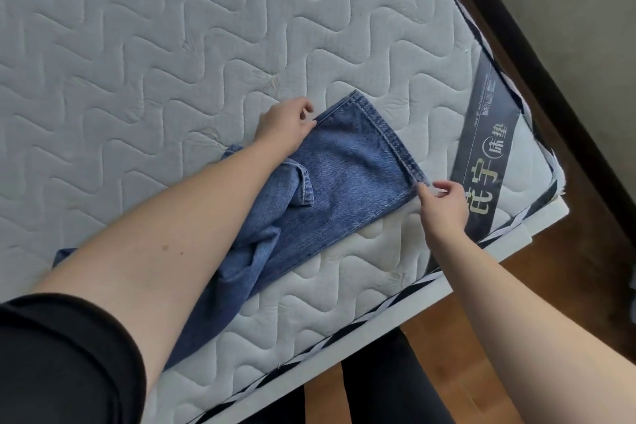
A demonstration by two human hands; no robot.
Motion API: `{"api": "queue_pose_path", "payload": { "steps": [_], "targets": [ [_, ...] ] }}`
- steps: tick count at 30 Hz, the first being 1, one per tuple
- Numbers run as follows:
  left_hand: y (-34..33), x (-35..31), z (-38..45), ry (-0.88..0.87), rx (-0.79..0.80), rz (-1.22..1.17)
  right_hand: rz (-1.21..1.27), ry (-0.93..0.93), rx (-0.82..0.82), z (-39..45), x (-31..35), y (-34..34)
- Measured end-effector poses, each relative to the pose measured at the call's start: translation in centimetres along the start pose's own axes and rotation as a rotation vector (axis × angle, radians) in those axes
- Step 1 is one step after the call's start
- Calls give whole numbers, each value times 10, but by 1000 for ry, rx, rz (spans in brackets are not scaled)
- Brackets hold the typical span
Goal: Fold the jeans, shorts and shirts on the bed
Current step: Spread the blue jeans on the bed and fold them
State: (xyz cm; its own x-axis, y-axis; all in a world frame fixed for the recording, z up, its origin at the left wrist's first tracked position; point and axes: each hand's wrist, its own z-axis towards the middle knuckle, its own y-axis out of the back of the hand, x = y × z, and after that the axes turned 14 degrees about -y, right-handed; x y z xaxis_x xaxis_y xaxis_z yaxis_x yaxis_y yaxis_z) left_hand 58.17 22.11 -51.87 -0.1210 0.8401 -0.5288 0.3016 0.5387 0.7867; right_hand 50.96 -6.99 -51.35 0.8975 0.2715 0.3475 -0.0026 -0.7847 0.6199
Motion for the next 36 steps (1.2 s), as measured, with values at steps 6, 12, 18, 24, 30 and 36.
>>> {"api": "queue_pose_path", "payload": {
  "steps": [6,12,18,24,30,36],
  "targets": [
    [29,67,-54,283,-122,182,-75,274,151,-56,-6,-35],
    [26,99,-103,501,-22,-158,-365,322,477,-106,4,-117],
    [34,89,-124,229,-97,-383,-356,208,472,-114,14,-126],
    [49,65,-122,42,-152,-528,-177,325,542,-115,11,-78],
    [41,16,-77,-38,-127,-430,-158,377,311,-84,17,-19],
    [20,-36,-16,-128,-70,-190,-187,306,92,-33,21,26]
  ]
}}
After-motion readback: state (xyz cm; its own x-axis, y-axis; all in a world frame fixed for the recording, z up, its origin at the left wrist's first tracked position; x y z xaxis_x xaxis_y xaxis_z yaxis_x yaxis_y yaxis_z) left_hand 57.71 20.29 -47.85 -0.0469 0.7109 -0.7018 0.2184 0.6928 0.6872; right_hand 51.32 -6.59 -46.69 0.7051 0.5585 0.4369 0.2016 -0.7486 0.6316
